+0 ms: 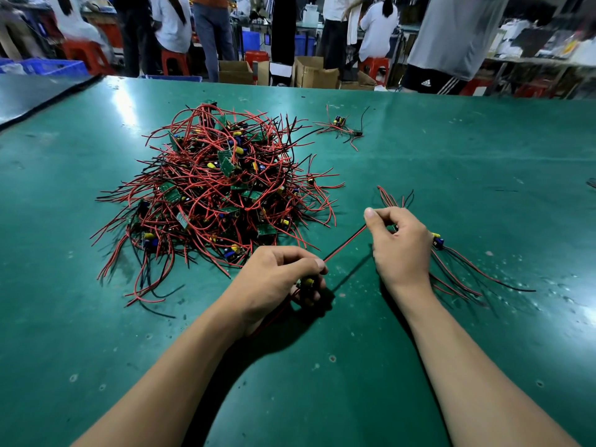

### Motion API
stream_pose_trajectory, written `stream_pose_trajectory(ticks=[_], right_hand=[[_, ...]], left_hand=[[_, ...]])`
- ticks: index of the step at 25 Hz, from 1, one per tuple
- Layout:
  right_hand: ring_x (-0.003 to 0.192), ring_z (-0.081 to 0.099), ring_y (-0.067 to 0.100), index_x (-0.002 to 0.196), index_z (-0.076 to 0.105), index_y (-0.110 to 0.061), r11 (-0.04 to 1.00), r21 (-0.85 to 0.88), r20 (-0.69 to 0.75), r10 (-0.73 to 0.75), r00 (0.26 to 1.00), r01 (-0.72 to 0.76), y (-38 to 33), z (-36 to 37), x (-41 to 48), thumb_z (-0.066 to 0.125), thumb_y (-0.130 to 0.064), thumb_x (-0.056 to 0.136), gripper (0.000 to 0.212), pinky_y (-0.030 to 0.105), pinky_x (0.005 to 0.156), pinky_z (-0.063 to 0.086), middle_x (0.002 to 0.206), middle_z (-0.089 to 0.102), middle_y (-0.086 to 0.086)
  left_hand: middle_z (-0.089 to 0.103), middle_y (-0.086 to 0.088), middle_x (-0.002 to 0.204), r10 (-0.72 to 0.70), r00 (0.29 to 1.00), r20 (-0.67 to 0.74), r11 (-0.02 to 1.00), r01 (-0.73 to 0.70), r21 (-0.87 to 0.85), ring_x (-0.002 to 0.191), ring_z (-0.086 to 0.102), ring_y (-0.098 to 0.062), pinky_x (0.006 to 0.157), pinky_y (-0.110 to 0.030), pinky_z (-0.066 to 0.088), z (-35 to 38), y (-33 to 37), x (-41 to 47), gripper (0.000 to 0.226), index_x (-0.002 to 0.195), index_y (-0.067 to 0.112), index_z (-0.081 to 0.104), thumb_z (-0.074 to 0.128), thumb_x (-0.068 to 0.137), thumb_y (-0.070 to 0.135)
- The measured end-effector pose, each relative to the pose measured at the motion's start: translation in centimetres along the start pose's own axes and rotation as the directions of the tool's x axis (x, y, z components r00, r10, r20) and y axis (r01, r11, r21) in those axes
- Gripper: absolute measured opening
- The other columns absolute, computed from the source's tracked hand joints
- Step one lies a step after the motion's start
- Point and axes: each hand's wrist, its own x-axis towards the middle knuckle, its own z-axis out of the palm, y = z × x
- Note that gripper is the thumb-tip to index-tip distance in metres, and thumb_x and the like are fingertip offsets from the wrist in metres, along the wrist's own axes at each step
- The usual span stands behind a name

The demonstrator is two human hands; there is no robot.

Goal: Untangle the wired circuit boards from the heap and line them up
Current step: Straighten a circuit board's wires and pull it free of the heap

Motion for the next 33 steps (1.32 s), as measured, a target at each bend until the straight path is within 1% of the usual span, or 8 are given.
stream_pose_trajectory(ticks=[3, 6, 15, 19, 22, 25, 29, 33], right_hand=[[0.049, 0.047, 0.013, 0.077, 0.072, -0.016, 0.942, 0.221, 0.134, 0.226, 0.965, -0.251, 0.2, 0.2, 0.4, 0.069, -0.033, 0.093, 0.023, 0.025, 0.051, 0.037, 0.056, 0.053, -0.012], [0.042, 0.043, 0.011, 0.078, 0.075, -0.023, 0.806, 0.405, 0.219, 0.373, 0.902, -0.432, 0.1, -0.4, 0.7, 0.065, -0.044, 0.094, 0.028, 0.022, 0.042, 0.030, 0.060, 0.055, -0.013], [0.044, 0.046, 0.014, 0.084, 0.070, -0.019, 0.892, 0.287, 0.229, 0.291, 0.929, -0.350, -1.3, -0.1, -0.8, 0.063, -0.044, 0.094, 0.028, 0.026, 0.047, 0.035, 0.062, 0.057, -0.008], [0.055, 0.055, 0.013, 0.099, 0.062, -0.029, 0.937, 0.227, 0.431, 0.148, 0.890, -0.265, -3.9, 0.5, -3.1, 0.070, -0.061, 0.074, 0.042, 0.033, 0.053, 0.051, 0.078, 0.061, -0.007], [0.073, 0.067, 0.008, 0.109, 0.061, -0.029, 0.980, 0.172, 0.511, -0.004, 0.859, -0.098, -4.7, 1.0, -4.5, 0.077, -0.042, 0.075, 0.040, 0.028, 0.073, 0.057, 0.091, 0.069, -0.007], [0.080, 0.068, 0.008, 0.103, 0.066, -0.027, 0.992, 0.118, 0.374, 0.006, 0.927, -0.054, -4.4, 0.9, -3.9, 0.077, -0.023, 0.081, 0.025, 0.030, 0.080, 0.056, 0.090, 0.072, -0.007], [0.094, 0.064, 0.023, 0.109, 0.067, -0.020, 0.972, -0.222, 0.237, -0.030, 0.971, 0.084, -2.0, -0.6, -1.4, 0.074, -0.022, 0.085, 0.025, 0.037, 0.089, 0.050, 0.101, 0.070, 0.002], [0.112, 0.054, 0.036, 0.121, 0.067, -0.014, 0.863, -0.504, 0.209, 0.093, 0.973, 0.026, -0.6, -1.8, 0.0, 0.072, -0.031, 0.087, 0.038, 0.044, 0.098, 0.041, 0.118, 0.066, 0.012]], left_hand=[[0.066, -0.014, 0.069, 0.000, 1.000, -0.026, 0.999, -0.001, -0.038, 0.056, 0.061, -0.021, 0.053, -0.025, 0.051, -0.2, -0.1, -0.1, 0.015, 0.087, -0.004, 0.067, 0.062, 0.092, 0.009], [0.070, -0.018, 0.078, -0.028, 0.998, -0.065, 0.985, 0.016, -0.172, 0.062, 0.065, -0.022, 0.059, -0.027, 0.058, -0.2, -0.1, 0.2, 0.028, 0.094, -0.004, 0.066, 0.057, 0.096, 0.022], [0.066, -0.026, 0.118, -0.123, 0.991, -0.043, 0.931, 0.101, -0.350, 0.097, 0.067, -0.037, 0.079, -0.044, 0.059, -0.2, 0.8, 0.5, 0.066, 0.130, 0.008, 0.051, 0.025, 0.098, 0.059], [0.065, -0.015, 0.128, -0.090, 0.996, -0.028, 0.931, 0.074, -0.356, 0.110, 0.064, -0.033, 0.094, -0.047, 0.052, -0.1, 0.7, 0.7, 0.072, 0.143, 0.016, 0.043, 0.020, 0.096, 0.065], [0.060, 0.000, 0.136, -0.046, 0.999, 0.022, 0.956, 0.050, -0.289, 0.113, 0.066, -0.018, 0.097, -0.036, 0.052, -0.1, 0.4, 0.6, 0.071, 0.149, 0.026, 0.035, 0.018, 0.095, 0.067], [0.050, 0.006, 0.143, -0.026, 0.998, 0.056, 0.968, 0.039, -0.249, 0.118, 0.062, -0.013, 0.101, -0.034, 0.049, -0.1, 0.1, 0.6, 0.068, 0.151, 0.035, 0.029, 0.021, 0.091, 0.067], [0.062, -0.008, 0.127, -0.064, 0.998, 0.023, 0.970, 0.067, -0.232, 0.103, 0.069, -0.022, 0.094, -0.036, 0.052, 0.0, -0.2, 1.0, 0.050, 0.142, 0.027, 0.041, 0.033, 0.098, 0.050], [0.068, -0.014, 0.115, -0.041, 0.997, 0.064, 0.992, 0.048, -0.117, 0.088, 0.071, -0.019, 0.080, -0.026, 0.058, -0.2, -0.2, 0.4, 0.038, 0.135, 0.013, 0.049, 0.051, 0.099, 0.020]])
